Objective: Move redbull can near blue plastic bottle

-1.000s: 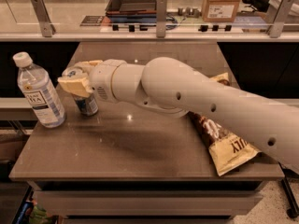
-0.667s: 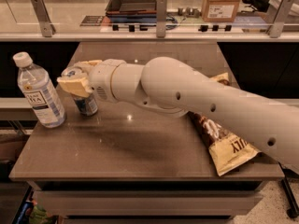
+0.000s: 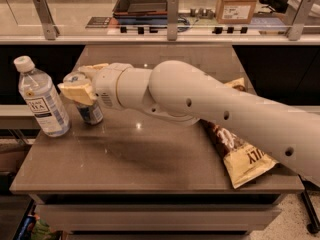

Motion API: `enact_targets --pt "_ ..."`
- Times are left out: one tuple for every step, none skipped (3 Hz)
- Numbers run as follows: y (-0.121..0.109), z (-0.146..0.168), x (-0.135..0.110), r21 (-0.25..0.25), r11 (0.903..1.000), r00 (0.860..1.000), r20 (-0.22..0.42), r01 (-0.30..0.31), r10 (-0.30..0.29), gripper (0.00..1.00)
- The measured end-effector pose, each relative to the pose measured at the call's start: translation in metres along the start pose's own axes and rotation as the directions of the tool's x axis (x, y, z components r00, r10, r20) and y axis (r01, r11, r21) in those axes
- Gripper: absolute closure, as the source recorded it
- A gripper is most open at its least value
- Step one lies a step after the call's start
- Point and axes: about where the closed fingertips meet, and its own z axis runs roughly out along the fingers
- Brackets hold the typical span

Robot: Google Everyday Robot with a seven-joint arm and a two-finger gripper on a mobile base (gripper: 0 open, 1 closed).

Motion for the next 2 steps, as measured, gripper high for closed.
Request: enact_targets --pt "0.0017 0.0006 -0.0011 -0.002 1.0000 1.000 0.000 0.002 -0.002 0.00" --pt "0.0017 0.0007 -0.0012 -0.002 1.0000 1.000 0.000 0.003 -0.003 0.00"
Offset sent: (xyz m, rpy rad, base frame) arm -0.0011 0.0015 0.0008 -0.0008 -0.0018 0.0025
